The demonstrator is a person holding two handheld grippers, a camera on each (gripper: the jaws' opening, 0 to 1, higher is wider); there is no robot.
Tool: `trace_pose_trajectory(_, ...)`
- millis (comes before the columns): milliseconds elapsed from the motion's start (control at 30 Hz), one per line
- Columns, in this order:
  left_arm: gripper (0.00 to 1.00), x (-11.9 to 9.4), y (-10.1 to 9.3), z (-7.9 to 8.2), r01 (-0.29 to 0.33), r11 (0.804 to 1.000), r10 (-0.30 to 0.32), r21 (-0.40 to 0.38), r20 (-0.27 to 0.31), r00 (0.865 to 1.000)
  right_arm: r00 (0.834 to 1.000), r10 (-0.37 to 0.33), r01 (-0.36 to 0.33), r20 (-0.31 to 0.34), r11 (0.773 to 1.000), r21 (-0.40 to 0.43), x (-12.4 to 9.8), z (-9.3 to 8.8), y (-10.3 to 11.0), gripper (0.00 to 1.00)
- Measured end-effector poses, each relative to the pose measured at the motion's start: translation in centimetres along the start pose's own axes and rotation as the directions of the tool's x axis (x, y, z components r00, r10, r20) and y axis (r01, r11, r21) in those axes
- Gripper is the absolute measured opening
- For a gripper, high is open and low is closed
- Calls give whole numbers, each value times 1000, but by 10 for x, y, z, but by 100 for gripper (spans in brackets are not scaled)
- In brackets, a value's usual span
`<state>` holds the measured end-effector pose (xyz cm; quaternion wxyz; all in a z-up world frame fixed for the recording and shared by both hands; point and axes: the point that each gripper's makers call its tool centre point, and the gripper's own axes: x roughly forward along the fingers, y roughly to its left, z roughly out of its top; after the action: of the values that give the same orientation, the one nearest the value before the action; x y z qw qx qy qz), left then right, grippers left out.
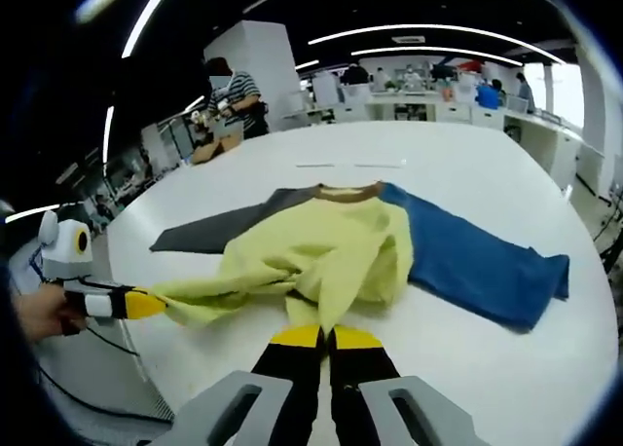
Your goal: Fold the garment on the visible template until the final outline fits inside the template.
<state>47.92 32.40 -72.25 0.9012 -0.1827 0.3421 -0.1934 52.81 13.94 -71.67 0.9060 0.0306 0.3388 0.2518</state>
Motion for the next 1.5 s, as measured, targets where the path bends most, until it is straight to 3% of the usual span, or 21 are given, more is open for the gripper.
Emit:
trace_pose_trajectory(233, 0, -20, 10, 8, -2, 999, 1, -41, -11, 1000, 999, 34, -34, -5, 999, 18, -22, -2, 4, 0)
trace_pose_trajectory(667, 0, -36, 38, -4, -14, 997, 8, -73, -90, 996, 997, 31, -27, -72, 998, 50, -57, -28, -5, 0)
trace_pose_trajectory(867, 0, -39, 56, -17, -37, 997, 28, -62, -146, 989, 989, 5, 5, -147, 997, 72, -66, -57, -20, 0)
trace_pose_trajectory(1033, 0, -41, 68, -26, -51, 996, 38, -67, -186, 982, 983, -19, 35, -180, 995, 89, -75, -71, -31, 0)
trace_pose_trajectory(1300, 0, -39, 80, -48, -74, 996, 60, -43, -259, 964, 959, -15, 53, -283, 990, 128, -76, -111, -33, 0)
trace_pose_trajectory(1500, 3, -38, 80, -47, -55, 998, 45, -37, -237, 970, 949, -24, 72, -314, 987, 143, -73, -129, -33, 0)
